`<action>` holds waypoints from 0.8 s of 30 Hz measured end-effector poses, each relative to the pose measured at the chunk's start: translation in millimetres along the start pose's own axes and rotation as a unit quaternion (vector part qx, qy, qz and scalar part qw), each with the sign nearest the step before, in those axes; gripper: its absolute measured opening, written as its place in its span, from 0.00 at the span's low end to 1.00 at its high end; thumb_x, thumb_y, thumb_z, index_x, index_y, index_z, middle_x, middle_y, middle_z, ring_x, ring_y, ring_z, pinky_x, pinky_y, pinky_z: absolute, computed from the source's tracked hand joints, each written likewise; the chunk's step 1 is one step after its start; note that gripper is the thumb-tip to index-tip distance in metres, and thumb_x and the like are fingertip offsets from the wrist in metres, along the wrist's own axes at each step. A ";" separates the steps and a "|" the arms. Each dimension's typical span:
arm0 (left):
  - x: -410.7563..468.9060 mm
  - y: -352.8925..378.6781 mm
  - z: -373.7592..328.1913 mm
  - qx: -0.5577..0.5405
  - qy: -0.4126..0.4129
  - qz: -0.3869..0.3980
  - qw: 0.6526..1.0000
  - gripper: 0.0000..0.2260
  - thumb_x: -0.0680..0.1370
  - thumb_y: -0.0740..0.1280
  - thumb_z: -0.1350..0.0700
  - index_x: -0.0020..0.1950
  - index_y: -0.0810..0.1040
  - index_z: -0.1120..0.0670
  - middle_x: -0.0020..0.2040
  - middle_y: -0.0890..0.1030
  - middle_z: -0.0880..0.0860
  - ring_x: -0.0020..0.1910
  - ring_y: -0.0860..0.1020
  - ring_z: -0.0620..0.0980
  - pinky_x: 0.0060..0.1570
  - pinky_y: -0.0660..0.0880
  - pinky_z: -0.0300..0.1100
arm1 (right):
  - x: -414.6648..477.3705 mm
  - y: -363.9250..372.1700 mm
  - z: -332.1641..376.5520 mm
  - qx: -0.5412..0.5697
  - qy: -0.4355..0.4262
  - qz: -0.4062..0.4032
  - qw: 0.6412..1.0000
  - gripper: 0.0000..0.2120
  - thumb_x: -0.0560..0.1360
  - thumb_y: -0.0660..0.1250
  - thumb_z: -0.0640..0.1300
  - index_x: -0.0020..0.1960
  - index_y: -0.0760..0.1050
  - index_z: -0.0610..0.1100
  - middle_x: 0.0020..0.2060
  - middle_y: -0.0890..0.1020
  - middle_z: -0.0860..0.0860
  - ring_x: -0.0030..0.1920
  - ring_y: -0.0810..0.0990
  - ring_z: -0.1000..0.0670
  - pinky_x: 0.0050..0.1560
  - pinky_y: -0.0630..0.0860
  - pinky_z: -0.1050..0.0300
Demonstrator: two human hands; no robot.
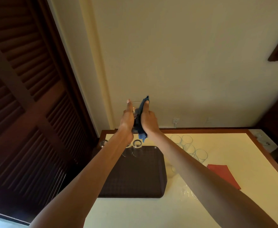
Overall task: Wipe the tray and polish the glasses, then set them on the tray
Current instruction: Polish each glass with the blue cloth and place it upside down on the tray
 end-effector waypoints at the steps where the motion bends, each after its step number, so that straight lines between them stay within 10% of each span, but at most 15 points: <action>1: 3.2 -0.4 1.2 0.002 0.001 -0.004 1.000 0.42 0.66 0.64 0.19 0.67 0.79 0.49 0.57 0.86 0.56 0.54 0.85 0.58 0.57 0.81 0.57 | 0.1 3.9 -7.1 0.006 0.022 0.013 1.000 0.37 0.83 0.44 0.65 0.51 0.80 0.38 0.45 0.84 0.41 0.44 0.84 0.42 0.44 0.80 0.50; 3: 13.0 -6.7 4.7 0.010 -0.009 -0.025 1.000 0.48 0.57 0.70 0.19 0.68 0.79 0.48 0.59 0.85 0.56 0.55 0.84 0.59 0.59 0.81 0.58 | -4.6 11.2 -16.2 -0.013 0.037 0.034 0.999 0.37 0.83 0.44 0.64 0.52 0.81 0.37 0.45 0.84 0.39 0.44 0.84 0.42 0.41 0.78 0.53; 11: 13.3 -7.4 -0.2 -0.025 0.007 0.029 0.999 0.21 0.84 0.61 0.40 0.61 0.84 0.55 0.52 0.88 0.55 0.55 0.85 0.54 0.50 0.80 0.47 | -18.1 16.7 6.7 -0.005 -0.091 0.016 0.996 0.17 0.85 0.54 0.53 0.62 0.67 0.39 0.46 0.80 0.47 0.45 0.82 0.49 0.37 0.76 0.69; 18: 8.0 1.2 -7.0 -0.003 0.017 0.046 0.999 0.21 0.81 0.63 0.35 0.57 0.83 0.50 0.53 0.87 0.55 0.51 0.85 0.55 0.53 0.82 0.52 | 8.1 2.3 5.4 -0.003 -0.041 -0.003 0.999 0.31 0.85 0.46 0.61 0.41 0.77 0.42 0.36 0.82 0.45 0.36 0.82 0.47 0.38 0.78 0.53; 24: 15.5 -8.2 -34.3 0.086 0.115 -0.032 0.989 0.30 0.79 0.65 0.31 0.72 0.73 0.51 0.60 0.78 0.49 0.58 0.77 0.50 0.59 0.74 0.49 | 5.1 17.0 -24.1 0.014 0.063 0.059 0.996 0.33 0.84 0.43 0.62 0.50 0.81 0.42 0.43 0.84 0.44 0.44 0.83 0.48 0.43 0.76 0.58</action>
Point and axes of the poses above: each hand's wrist, its own x-axis towards the middle knuckle, its own y-axis out of the palm, z = x × y, the point moved 9 cm from there along x, towards the middle knuckle
